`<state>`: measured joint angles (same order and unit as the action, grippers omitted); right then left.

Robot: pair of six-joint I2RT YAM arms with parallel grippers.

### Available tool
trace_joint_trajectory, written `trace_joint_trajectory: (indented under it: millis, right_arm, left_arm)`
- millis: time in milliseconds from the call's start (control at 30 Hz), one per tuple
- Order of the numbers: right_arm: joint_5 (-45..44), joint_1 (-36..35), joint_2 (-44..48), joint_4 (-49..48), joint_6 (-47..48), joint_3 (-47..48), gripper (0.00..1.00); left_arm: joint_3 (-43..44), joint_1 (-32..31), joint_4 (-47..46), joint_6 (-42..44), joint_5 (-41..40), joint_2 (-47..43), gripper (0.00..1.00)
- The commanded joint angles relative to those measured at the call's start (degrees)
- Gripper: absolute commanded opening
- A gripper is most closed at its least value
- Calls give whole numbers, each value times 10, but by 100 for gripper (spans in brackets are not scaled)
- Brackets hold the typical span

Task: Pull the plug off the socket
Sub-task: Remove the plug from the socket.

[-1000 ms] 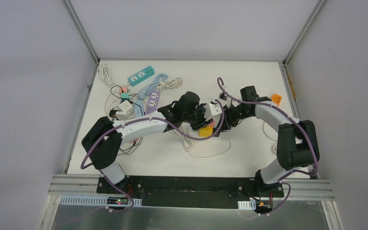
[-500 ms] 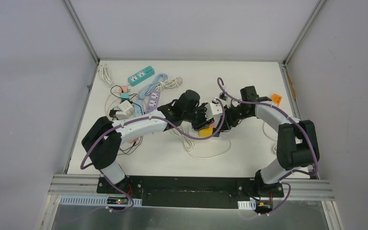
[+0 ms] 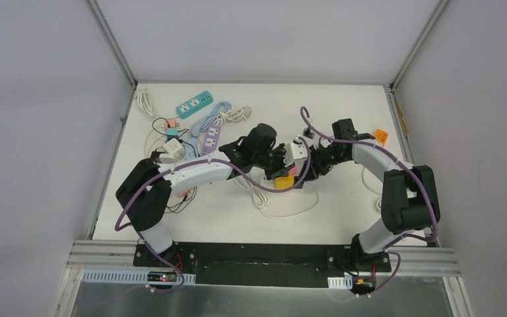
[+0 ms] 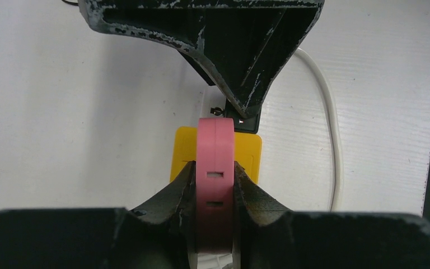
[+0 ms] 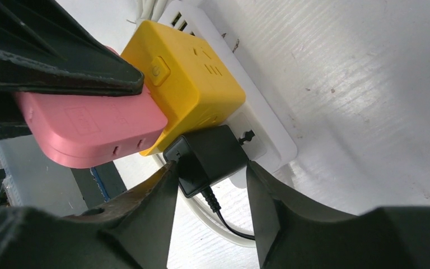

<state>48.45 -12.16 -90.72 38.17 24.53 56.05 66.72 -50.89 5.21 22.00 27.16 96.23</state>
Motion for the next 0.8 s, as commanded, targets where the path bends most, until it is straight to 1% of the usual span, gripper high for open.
trace_joint_trajectory:
  millis: [0, 233, 367, 567, 767]
  right_arm:
    - [4, 15, -8, 13, 11, 11, 53]
    - [55, 29, 8, 22, 12, 9, 69]
    - [82, 29, 14, 19, 3, 8, 72]
    - [95, 23, 14, -35, -63, -9, 77]
    - [65, 0, 11, -74, -104, -21, 79]
  left_arm:
    - [14, 5, -13, -11, 4, -5, 0]
    - [-12, 4, -27, -29, -6, -22, 0]
    - [-22, -2, -32, -36, -14, -29, 0]
    - [-29, -5, -42, -50, -24, -31, 0]
    - [-31, -7, -49, -57, -27, -30, 0]
